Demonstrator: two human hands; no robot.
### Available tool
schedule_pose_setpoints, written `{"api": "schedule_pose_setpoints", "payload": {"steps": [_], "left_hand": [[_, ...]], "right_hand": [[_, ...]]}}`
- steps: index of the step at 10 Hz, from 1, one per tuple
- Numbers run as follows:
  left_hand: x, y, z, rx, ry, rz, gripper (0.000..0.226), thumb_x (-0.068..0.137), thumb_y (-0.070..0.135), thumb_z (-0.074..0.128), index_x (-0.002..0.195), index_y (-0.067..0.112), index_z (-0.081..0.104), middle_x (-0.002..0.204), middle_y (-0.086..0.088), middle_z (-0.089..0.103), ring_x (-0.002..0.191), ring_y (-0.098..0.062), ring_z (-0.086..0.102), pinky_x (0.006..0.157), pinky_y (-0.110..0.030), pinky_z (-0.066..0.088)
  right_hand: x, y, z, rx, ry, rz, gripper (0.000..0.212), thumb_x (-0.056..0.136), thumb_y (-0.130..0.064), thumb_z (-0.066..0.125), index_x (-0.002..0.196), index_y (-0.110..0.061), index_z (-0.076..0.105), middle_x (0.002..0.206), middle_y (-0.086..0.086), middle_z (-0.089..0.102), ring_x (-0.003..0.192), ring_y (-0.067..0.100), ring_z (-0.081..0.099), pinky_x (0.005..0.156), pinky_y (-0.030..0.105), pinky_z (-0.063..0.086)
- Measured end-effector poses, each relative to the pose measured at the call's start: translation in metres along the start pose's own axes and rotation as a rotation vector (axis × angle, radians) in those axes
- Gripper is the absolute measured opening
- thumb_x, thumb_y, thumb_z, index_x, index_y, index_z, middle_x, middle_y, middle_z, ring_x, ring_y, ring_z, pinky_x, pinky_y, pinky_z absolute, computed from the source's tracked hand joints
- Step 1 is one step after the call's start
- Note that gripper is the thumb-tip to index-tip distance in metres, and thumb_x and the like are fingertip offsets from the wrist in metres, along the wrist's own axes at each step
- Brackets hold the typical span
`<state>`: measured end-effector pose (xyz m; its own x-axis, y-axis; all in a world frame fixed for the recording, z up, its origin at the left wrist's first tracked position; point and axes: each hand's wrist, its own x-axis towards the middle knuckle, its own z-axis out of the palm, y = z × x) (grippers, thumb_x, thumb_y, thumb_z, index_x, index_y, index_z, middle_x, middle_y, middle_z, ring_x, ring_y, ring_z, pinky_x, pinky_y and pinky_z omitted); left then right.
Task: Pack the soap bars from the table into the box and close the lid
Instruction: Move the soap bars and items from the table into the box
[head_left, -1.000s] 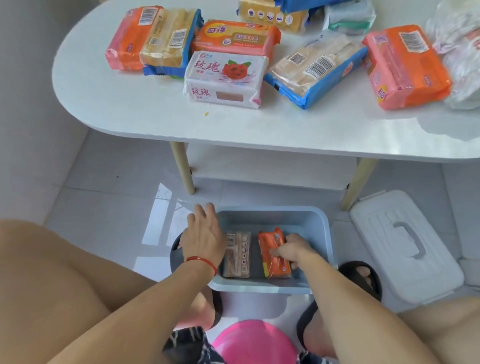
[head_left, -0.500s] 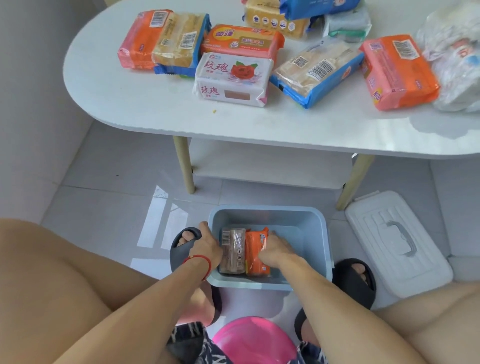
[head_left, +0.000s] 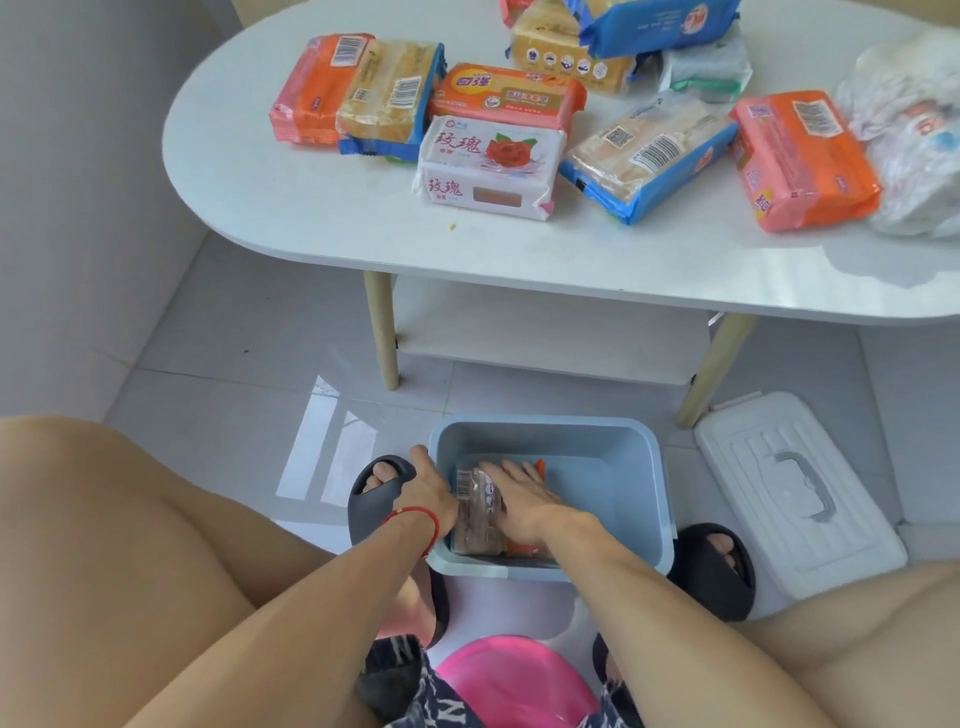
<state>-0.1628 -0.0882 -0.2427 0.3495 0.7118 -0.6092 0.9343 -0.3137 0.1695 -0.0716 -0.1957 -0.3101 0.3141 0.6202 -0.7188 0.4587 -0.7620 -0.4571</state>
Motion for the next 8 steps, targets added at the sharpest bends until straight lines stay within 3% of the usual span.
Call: {"api": "schedule_pose_setpoints", "payload": {"steps": [1,2,3,4,5,6,7,8], "left_hand": [[-0.008,-0.001,-0.007,0.108,-0.052,0.041,0.048,0.093,0.018,0.051,0.134,0.014,0.026,0.112,-0.013,0.052,0.090,-0.028,0.052,0.079,-0.035,0.038],[-0.022,0.012,-0.035,0.326,0.032,0.173,0.050,0.089,0.031,0.053,0.131,0.012,0.036,0.122,-0.013,0.052,0.115,-0.034,0.052,0.089,-0.042,0.048],[-0.055,0.035,-0.075,0.494,0.203,0.443,0.033,0.088,0.037,0.046,0.114,0.018,0.055,0.107,-0.004,0.063,0.100,-0.029,0.062,0.071,-0.036,0.045],[-0.099,0.059,-0.128,0.242,0.404,0.746,0.026,0.083,0.040,0.043,0.097,0.027,0.059,0.085,0.003,0.071,0.079,-0.028,0.069,0.063,-0.033,0.053],[-0.123,0.084,-0.180,-0.003,0.607,1.004,0.019,0.079,0.033,0.049,0.092,0.027,0.062,0.073,0.006,0.068,0.066,-0.025,0.065,0.057,-0.037,0.054],[-0.110,0.114,-0.219,-0.038,0.696,1.091,0.021,0.083,0.018,0.053,0.099,0.017,0.066,0.089,-0.001,0.067,0.083,-0.029,0.063,0.064,-0.042,0.054],[-0.086,0.137,-0.228,0.037,0.681,1.153,0.033,0.085,0.008,0.054,0.114,0.007,0.067,0.110,-0.012,0.065,0.105,-0.033,0.059,0.085,-0.046,0.051],[-0.075,0.162,-0.212,0.035,0.592,1.253,0.032,0.086,0.010,0.056,0.117,0.004,0.065,0.123,-0.015,0.060,0.120,-0.035,0.054,0.106,-0.040,0.042]], "right_hand": [[-0.022,0.000,-0.031,0.125,0.088,0.061,0.065,0.103,-0.010,0.046,0.161,-0.030,0.024,0.169,0.001,0.022,0.155,0.025,0.020,0.125,0.042,0.022],[-0.055,-0.010,-0.075,0.158,0.153,0.066,0.041,0.104,-0.024,0.046,0.145,-0.028,0.052,0.147,0.002,0.054,0.129,0.023,0.055,0.109,0.037,0.045],[-0.103,-0.032,-0.118,0.156,0.175,-0.029,0.030,0.101,-0.033,0.050,0.127,-0.028,0.065,0.119,-0.003,0.071,0.099,0.016,0.068,0.083,0.029,0.054],[-0.161,-0.052,-0.161,0.137,0.296,-0.165,0.022,0.096,-0.039,0.053,0.111,-0.034,0.068,0.088,-0.012,0.073,0.075,0.008,0.069,0.071,0.035,0.060],[-0.205,-0.058,-0.199,0.261,0.765,-0.352,0.014,0.090,-0.035,0.057,0.095,-0.032,0.070,0.073,-0.016,0.073,0.068,0.006,0.069,0.069,0.026,0.057],[-0.212,-0.046,-0.242,0.284,1.293,-0.310,0.015,0.088,-0.022,0.060,0.094,-0.026,0.073,0.081,-0.009,0.074,0.076,0.011,0.067,0.073,0.023,0.052],[-0.192,-0.026,-0.274,-0.132,1.346,0.010,0.039,0.091,-0.014,0.061,0.129,-0.012,0.067,0.122,0.014,0.067,0.116,0.036,0.056,0.103,0.041,0.039],[-0.178,-0.020,-0.272,-0.241,1.237,0.136,0.058,0.093,-0.018,0.061,0.149,-0.014,0.048,0.144,0.016,0.052,0.134,0.038,0.042,0.117,0.047,0.026]]}}
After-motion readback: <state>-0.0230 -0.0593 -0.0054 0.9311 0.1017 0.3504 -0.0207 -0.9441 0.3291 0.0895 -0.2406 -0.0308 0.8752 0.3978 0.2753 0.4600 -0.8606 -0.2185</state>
